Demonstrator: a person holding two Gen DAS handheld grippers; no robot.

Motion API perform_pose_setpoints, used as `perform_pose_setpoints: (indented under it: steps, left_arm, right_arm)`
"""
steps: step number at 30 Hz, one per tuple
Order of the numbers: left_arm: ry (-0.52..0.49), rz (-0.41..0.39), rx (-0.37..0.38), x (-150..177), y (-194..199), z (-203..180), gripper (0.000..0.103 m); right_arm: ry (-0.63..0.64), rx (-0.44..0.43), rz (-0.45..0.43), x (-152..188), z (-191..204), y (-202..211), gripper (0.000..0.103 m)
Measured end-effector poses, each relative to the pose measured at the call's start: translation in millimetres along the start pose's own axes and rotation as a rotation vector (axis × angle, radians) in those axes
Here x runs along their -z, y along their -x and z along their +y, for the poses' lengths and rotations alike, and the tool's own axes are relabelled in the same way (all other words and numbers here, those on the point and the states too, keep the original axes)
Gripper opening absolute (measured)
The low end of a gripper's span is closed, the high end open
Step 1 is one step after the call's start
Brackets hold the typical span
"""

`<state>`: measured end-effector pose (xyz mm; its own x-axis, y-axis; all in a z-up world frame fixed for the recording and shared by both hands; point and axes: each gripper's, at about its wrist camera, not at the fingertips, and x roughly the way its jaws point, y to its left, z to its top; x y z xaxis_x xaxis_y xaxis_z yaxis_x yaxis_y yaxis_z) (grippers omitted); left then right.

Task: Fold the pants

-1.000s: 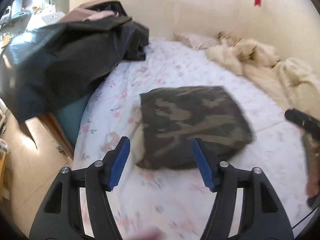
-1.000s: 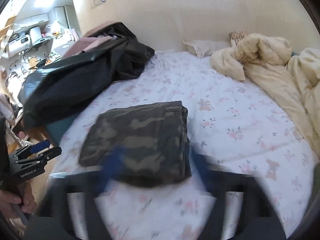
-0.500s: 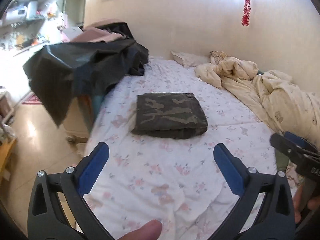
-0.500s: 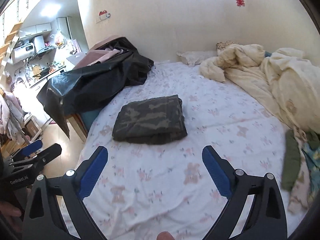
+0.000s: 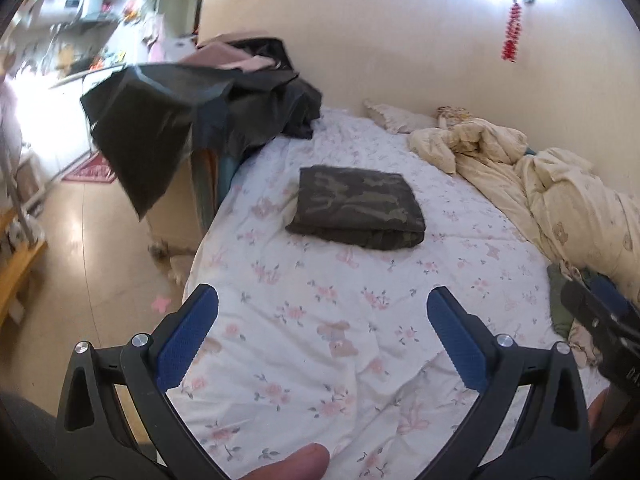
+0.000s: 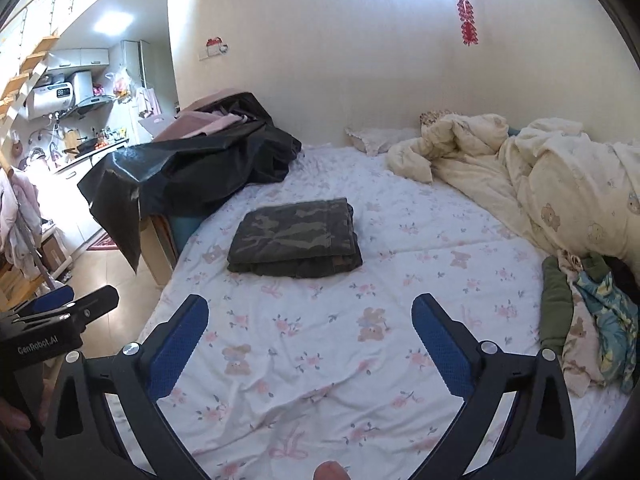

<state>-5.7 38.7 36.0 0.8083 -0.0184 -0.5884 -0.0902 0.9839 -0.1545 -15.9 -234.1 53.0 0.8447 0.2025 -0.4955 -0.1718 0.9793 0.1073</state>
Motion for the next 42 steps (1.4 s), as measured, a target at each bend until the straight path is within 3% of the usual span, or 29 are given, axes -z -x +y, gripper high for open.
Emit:
perform_pose_setpoints:
  steps: [11, 42]
  left_arm:
    - [-0.089, -0.025, 0.008, 5, 0, -16, 0.103]
    - [-0.121, -0.048, 0.021, 3, 7, -23, 0.103]
  right_arm:
    - [-0.016, 0.047, 0.007, 8, -3, -14, 0.103]
    - [-0.013, 0.039, 0.021, 12, -3, -16, 0.103]
